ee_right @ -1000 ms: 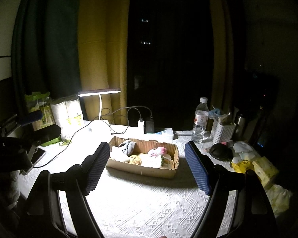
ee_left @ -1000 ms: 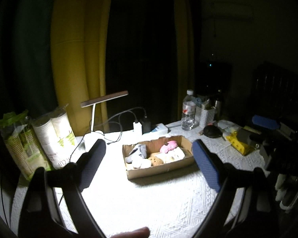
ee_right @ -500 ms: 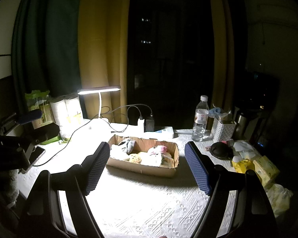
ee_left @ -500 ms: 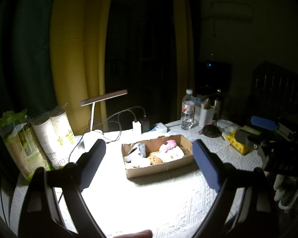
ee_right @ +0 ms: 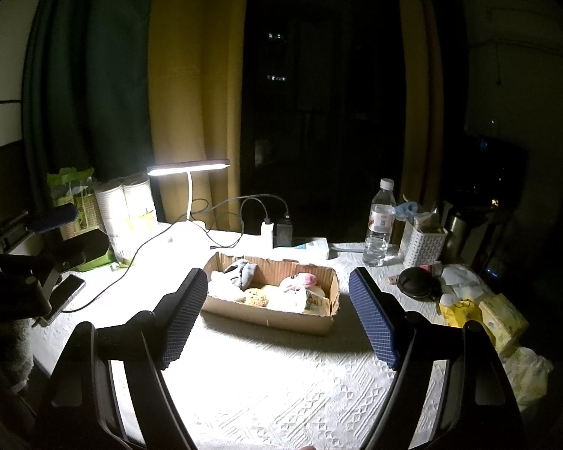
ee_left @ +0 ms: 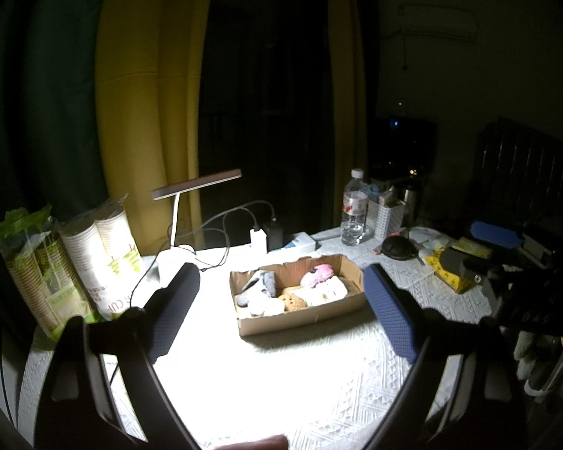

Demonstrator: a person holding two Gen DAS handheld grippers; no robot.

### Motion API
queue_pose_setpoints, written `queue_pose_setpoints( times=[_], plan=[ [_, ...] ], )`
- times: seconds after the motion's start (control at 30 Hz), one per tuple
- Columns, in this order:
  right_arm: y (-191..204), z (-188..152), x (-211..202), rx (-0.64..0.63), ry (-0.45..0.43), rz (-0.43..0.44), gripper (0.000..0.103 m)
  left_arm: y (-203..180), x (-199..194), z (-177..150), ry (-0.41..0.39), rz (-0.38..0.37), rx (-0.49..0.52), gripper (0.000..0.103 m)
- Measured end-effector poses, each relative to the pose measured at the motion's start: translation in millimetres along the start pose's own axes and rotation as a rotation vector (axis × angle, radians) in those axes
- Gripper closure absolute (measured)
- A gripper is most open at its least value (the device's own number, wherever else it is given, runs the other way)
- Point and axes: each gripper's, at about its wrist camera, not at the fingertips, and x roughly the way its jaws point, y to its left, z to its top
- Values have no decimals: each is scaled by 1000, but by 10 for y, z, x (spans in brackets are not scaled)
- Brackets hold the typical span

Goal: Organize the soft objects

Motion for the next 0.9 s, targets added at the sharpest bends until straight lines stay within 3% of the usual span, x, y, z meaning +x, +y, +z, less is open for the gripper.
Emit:
queue_pose_setpoints(
  times=[0.9],
  plan=[
    [-28, -9, 39, -3, 3, -2, 23, -33, -46, 9, -9, 4, -4, 13]
  ],
)
